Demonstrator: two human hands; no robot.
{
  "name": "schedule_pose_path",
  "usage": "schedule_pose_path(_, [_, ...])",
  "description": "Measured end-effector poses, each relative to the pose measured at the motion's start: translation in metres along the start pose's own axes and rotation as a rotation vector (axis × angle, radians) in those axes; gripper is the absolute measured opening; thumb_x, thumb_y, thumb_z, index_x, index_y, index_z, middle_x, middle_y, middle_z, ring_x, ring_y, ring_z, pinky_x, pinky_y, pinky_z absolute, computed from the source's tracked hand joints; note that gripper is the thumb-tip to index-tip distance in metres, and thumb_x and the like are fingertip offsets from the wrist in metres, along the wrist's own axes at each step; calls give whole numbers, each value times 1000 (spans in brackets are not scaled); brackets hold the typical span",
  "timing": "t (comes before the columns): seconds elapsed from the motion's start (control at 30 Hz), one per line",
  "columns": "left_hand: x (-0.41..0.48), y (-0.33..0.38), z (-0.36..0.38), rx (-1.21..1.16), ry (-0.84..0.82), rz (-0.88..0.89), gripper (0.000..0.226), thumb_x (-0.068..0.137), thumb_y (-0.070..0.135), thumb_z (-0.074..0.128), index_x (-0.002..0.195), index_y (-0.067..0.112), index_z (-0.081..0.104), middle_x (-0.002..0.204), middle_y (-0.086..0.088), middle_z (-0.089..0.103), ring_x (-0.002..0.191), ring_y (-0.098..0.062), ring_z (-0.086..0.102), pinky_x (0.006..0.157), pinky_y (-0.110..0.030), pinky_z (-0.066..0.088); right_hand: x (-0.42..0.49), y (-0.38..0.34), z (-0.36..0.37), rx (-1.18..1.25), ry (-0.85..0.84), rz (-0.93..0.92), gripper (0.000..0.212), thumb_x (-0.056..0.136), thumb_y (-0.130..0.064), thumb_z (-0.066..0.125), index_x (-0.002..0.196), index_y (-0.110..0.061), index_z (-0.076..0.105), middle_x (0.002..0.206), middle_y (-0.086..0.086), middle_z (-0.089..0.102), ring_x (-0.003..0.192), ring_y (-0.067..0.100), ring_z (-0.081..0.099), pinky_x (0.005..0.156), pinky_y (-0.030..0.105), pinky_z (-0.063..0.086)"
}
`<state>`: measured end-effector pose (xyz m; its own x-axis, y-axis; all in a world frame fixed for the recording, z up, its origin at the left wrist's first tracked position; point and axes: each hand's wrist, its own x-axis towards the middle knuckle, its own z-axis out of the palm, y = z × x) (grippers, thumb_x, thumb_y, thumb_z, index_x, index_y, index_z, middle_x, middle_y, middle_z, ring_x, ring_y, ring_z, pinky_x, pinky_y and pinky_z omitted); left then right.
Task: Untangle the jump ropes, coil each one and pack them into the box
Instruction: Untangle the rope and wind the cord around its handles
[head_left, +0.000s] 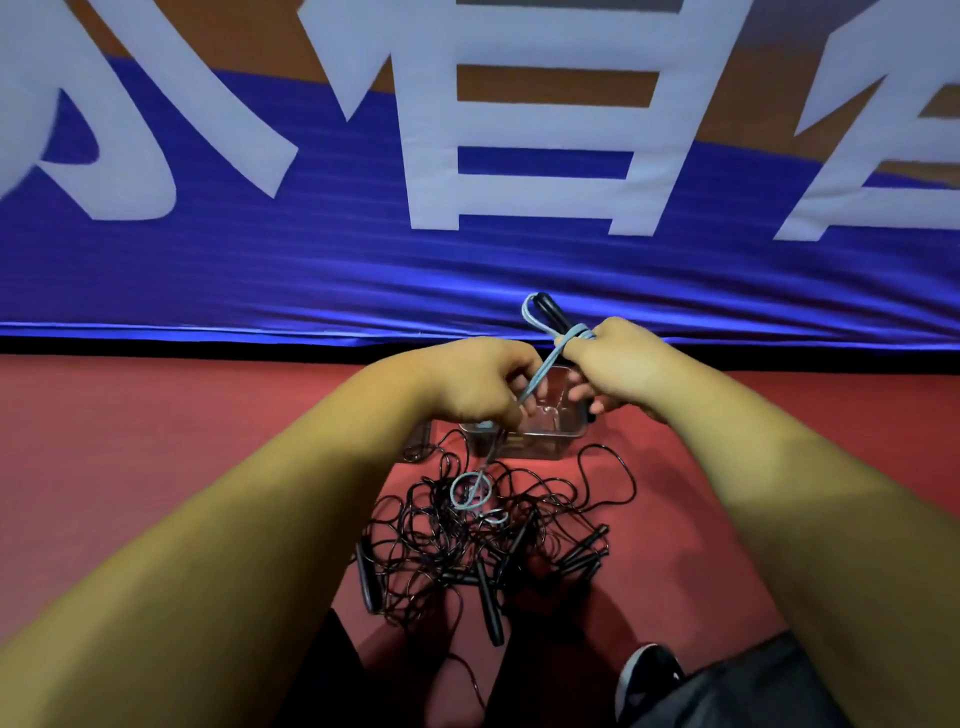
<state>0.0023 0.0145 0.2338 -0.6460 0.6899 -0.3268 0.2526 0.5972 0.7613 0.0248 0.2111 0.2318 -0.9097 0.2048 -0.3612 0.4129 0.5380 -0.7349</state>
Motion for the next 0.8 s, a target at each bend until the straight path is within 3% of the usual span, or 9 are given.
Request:
schedule_pose_path(0.1, [-3,-5,-5,-170,-7,34,28,85,-8,76,101,12,64,111,-20,75,98,-34,72,98,-56,56,-1,-4,0,185,-14,41,22,103,-24,57,107,-5,67,90,6,71,59,14,69,50,29,56])
schedule_pose_path(0.2, [-5,-6,-10,-184,51,27,24,86,-5,79,98,10,65,95,-15,78,81,-20,70,79,-38,56,-3,-9,0,295,-7,49,20,101,-21,58,106,-4,67,88,8,69,56,17,56,48,26,45])
schedule_pose_path(0.3, [-3,0,-12,45,268,-31,27,83,6,84,100,18,66,68,2,74,62,-18,72,67,-35,61,-8,-12,-2,477,-66,56,8,103,-17,57,104,-10,59,85,6,58,51,11,42,45,22,29])
schedule_pose_path(0.4, [-4,7,-10,304,474,-110,41,83,16,73,120,27,63,79,4,72,71,-18,70,66,-34,57,-10,-11,-6,537,-142,46,7,105,-20,59,104,-13,57,81,3,55,52,10,39,44,22,25])
schedule_pose_path(0.5, [-5,17,-7,340,609,-166,23,88,21,60,110,17,67,88,-2,72,77,-25,68,65,-34,52,-8,-11,-5,517,-158,41,13,106,-25,61,103,-13,57,83,4,54,52,10,40,42,22,26])
schedule_pose_path(0.6, [-3,26,-4,-202,509,-207,17,97,11,51,102,2,65,78,-12,78,61,-28,75,63,-39,65,-2,-6,1,313,-111,-1,28,106,-35,62,92,-11,60,82,8,51,53,12,40,43,23,31])
schedule_pose_path(0.67, [-4,26,-7,-509,376,-160,15,104,9,56,107,-5,62,89,-22,78,71,-29,76,68,-35,66,2,-3,3,305,-82,1,31,105,-38,61,93,-9,62,86,10,52,54,13,41,43,23,32])
schedule_pose_path(0.8, [-10,13,-10,-679,90,-1,6,100,3,64,104,7,64,113,-25,74,99,-26,73,84,-28,62,4,-2,-2,392,-44,9,28,106,-34,60,98,-8,61,84,7,55,50,11,41,43,22,30])
